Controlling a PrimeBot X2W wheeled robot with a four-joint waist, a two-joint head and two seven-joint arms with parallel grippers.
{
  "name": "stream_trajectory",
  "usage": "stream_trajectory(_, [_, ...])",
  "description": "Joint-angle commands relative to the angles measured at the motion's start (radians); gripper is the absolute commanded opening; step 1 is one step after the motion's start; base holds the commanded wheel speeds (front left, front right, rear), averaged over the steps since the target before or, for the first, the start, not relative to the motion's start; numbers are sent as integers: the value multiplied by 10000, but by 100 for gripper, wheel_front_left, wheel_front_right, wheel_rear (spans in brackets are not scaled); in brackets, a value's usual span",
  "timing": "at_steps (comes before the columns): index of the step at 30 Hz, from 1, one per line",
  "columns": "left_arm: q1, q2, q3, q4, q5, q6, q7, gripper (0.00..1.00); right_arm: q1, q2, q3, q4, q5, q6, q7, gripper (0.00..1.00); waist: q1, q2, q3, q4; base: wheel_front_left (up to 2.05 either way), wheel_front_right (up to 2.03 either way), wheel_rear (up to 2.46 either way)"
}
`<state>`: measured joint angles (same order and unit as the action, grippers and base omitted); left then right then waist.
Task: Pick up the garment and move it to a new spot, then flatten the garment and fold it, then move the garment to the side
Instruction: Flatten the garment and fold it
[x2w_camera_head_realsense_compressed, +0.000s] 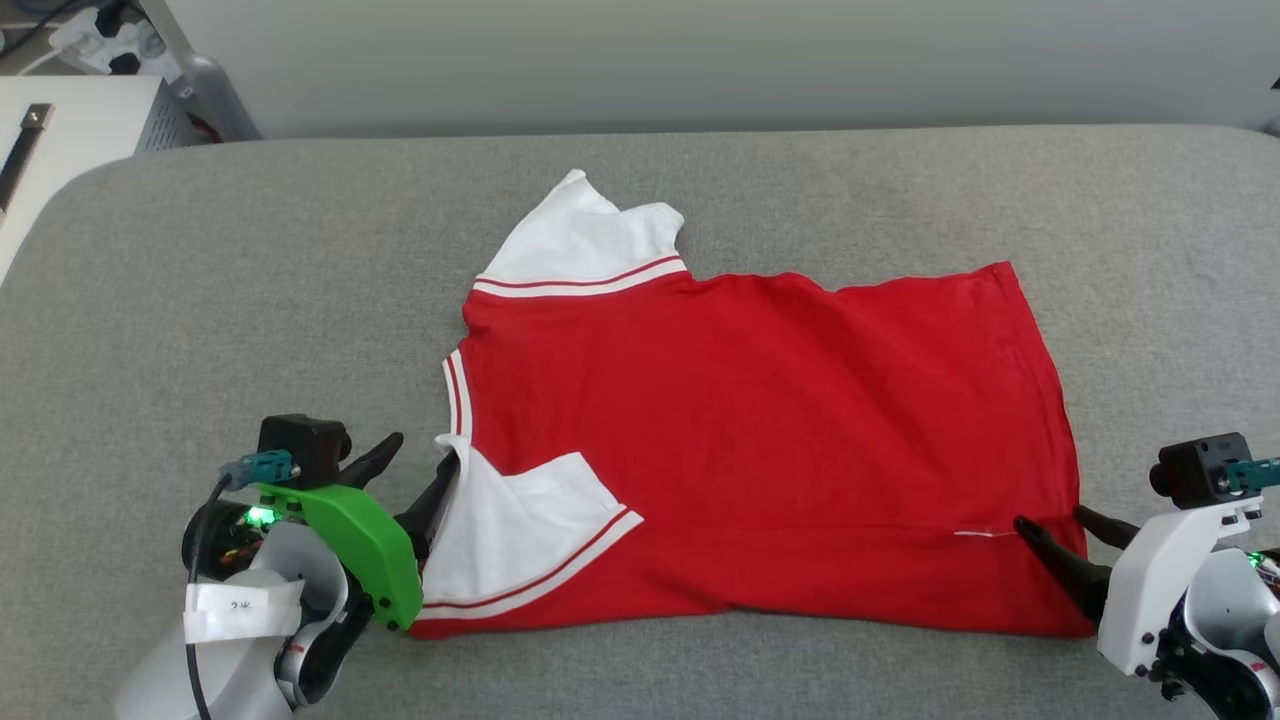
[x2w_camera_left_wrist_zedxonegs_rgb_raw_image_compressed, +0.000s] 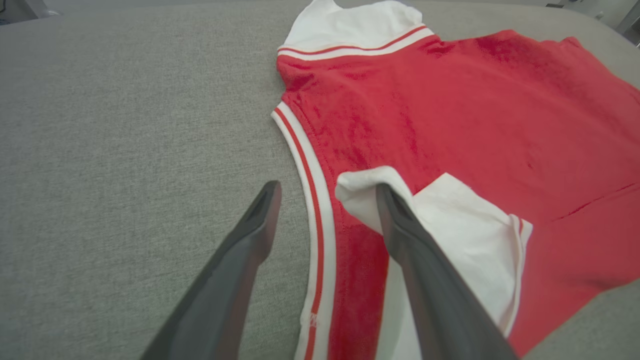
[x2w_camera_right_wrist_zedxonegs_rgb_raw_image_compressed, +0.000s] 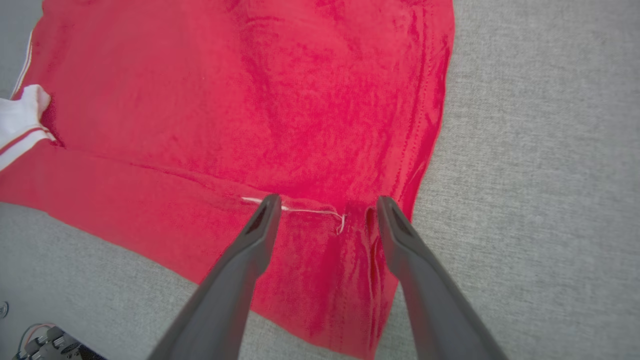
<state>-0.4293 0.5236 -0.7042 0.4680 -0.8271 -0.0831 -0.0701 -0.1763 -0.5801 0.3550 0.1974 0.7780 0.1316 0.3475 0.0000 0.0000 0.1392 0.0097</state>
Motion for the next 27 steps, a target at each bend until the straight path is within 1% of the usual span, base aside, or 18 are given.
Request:
stream_trajectory(1, [275,-133,210,-187,-318,110,-221,100,214,23,-116,-103,-94,-9,35,100,0,0,-443,-26,0,0,0])
stream_trajectory(4, [661,-161,493,-712,-639,396,-433,100,554,165,-486,-359,-211,-9,275,100,0,0,-685,-25,0,0,0])
stream_trajectory(6, [950,-126,603,-1118,-776,700,-413,100,830,306,-791,-627,-378,-9,454,100,0,0,-815,-12,0,0,0])
stream_trajectory(10, [1606,28,751,-2012,-1075,1466,-40,100,1425,668,-1482,-1213,-896,-9,986,100,0,0,-953,-18,0,0,0])
stream_trajectory(12, [1943,124,814,-2504,-1204,1918,191,100,1675,916,-1826,-1596,-1194,-9,1254,100,0,0,-970,-26,0,0,0])
stream_trajectory(18, [2900,582,687,-3867,-1485,3266,1402,100,2387,1823,-2815,-2622,-2071,-9,2362,100,0,0,-773,-85,0,0,0])
stream_trajectory(21, [3178,781,466,-4349,-1606,3775,2198,100,2588,2236,-3231,-2981,-2399,-9,2865,100,0,0,-609,-102,0,0,0])
stream_trajectory(23, [3255,1014,264,-4592,-1491,4151,2711,100,2678,2451,-3414,-3198,-2599,-9,3139,100,0,0,-491,-116,0,0,0])
stream_trajectory(25, [3200,1207,169,-4714,-1225,4496,2901,100,2710,2634,-3544,-3384,-2747,-9,3319,100,0,0,-351,-133,0,0,0])
stream_trajectory(27, [3193,1207,105,-4818,-1214,4691,3109,100,2705,2774,-3634,-3524,-2860,-9,3459,100,0,0,-222,-158,0,0,0])
